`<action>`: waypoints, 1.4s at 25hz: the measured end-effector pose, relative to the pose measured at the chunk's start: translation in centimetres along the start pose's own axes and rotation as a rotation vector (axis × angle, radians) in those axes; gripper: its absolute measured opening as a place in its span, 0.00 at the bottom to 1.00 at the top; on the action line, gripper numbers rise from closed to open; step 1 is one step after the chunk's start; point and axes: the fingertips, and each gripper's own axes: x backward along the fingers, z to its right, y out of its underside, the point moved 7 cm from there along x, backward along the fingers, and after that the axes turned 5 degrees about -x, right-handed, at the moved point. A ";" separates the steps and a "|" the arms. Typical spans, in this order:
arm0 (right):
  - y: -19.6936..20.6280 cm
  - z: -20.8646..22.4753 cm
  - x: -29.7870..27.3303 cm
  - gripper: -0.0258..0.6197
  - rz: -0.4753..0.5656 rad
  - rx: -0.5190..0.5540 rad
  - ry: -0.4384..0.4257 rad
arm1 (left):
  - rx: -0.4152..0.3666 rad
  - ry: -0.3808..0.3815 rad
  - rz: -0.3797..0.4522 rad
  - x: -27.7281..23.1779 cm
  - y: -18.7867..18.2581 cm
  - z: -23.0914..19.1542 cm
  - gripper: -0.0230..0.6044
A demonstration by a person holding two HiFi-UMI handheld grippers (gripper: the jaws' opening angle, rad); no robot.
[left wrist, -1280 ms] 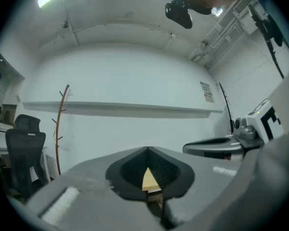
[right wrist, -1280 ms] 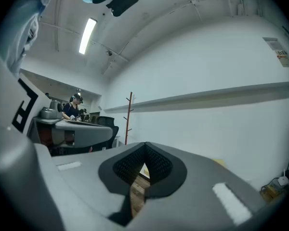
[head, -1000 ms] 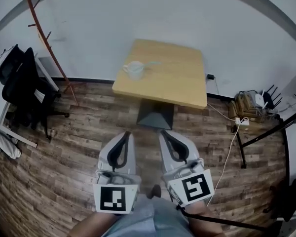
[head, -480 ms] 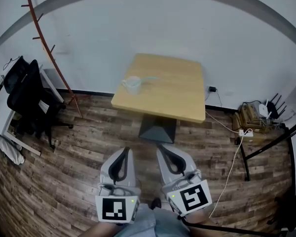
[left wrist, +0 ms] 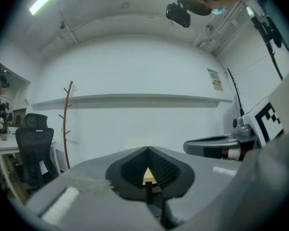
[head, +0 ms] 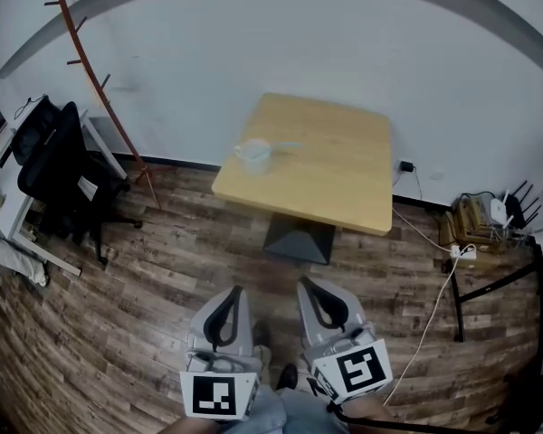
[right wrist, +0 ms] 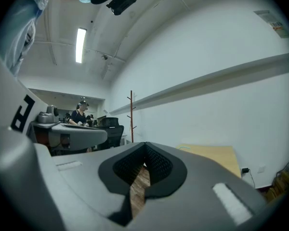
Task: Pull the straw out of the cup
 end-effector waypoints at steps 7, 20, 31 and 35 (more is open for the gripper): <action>0.4 2.0 -5.5 0.05 -0.040 -0.016 0.018 | 0.030 0.031 -0.012 -5.4 0.5 -3.1 0.05; -1.3 3.0 -15.9 0.05 -0.051 0.027 0.051 | 0.083 0.073 0.020 -13.5 0.3 -10.9 0.05; -2.5 3.0 -20.0 0.05 -0.026 0.070 0.067 | 0.095 0.097 0.061 -16.3 0.0 -13.8 0.05; -2.5 3.6 -20.6 0.05 -0.024 0.067 0.071 | 0.088 0.096 0.057 -17.1 0.2 -14.1 0.05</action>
